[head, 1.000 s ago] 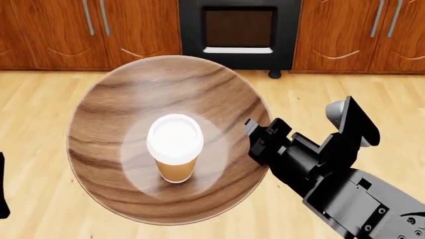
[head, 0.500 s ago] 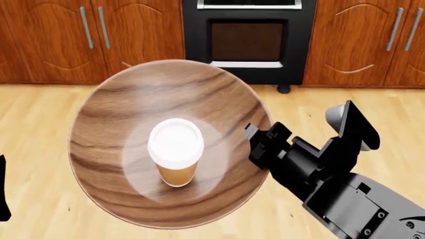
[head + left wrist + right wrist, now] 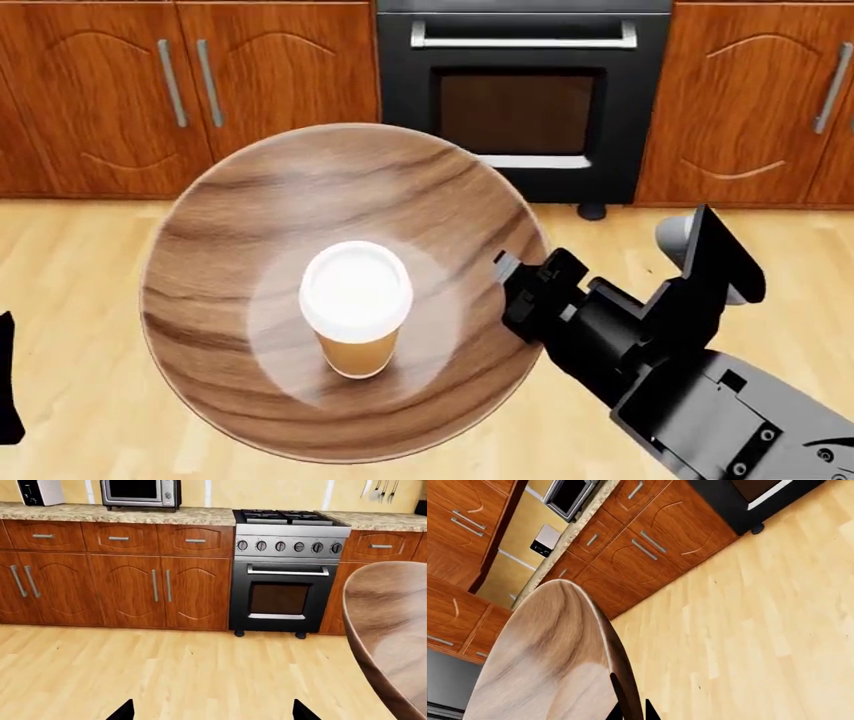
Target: Place the cup inside the bowl on the dining table and move the bowl to any counter.
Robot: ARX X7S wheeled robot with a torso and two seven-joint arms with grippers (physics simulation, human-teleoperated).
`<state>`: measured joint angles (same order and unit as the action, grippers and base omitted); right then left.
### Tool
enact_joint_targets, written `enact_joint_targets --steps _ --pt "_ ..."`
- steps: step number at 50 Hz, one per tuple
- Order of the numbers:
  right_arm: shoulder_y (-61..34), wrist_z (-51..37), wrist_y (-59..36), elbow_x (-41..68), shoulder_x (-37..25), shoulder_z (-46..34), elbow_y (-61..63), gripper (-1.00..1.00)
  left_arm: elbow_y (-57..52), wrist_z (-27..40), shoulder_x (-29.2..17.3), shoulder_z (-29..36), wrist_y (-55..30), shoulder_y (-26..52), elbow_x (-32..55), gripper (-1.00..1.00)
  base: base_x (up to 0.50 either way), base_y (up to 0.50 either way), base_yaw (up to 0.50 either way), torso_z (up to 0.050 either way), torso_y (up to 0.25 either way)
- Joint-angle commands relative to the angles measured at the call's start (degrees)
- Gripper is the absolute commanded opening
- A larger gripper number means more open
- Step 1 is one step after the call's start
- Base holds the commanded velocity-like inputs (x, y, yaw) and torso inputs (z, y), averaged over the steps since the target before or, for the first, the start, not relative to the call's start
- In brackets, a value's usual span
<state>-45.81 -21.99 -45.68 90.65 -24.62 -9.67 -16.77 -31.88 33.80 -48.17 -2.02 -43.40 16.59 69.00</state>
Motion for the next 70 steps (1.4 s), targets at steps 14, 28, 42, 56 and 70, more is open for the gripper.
enact_joint_targets --steps 14,28,42,56,70 --pt "-0.2 0.7 0.8 1.0 -0.1 0.6 0.5 -1.0 -0.2 -0.2 -0.2 -0.2 0.4 -0.8 0.0 1.0 0.5 0.24 0.0 0.0 0.001" --pt "-1.4 0.2 0.7 1.3 0.2 0.3 0.1 -1.0 0.3 -1.2 -0.3 -0.6 1.3 -1.7 -0.4 1.0 0.5 0.22 0.0 0.0 0.001" --pt "-1.8 -0.5 0.4 1.8 0.0 0.2 0.6 -1.0 0.2 -0.6 -0.3 0.0 0.6 -0.1 -0.1 1.0 0.5 0.19 0.0 0.001 0.001" --pt "-3.4 -1.6 -0.3 3.1 -0.4 0.5 0.2 -1.0 0.1 0.4 0.4 1.6 -0.2 2.6 -0.2 1.0 0.5 0.19 0.0 0.0 0.001" --pt "-5.4 -3.1 -1.3 4.4 -0.8 0.4 -0.6 -1.0 -0.2 0.2 -1.0 0.3 -0.1 1.5 0.7 1.0 0.5 0.18 0.0 0.0 0.001"
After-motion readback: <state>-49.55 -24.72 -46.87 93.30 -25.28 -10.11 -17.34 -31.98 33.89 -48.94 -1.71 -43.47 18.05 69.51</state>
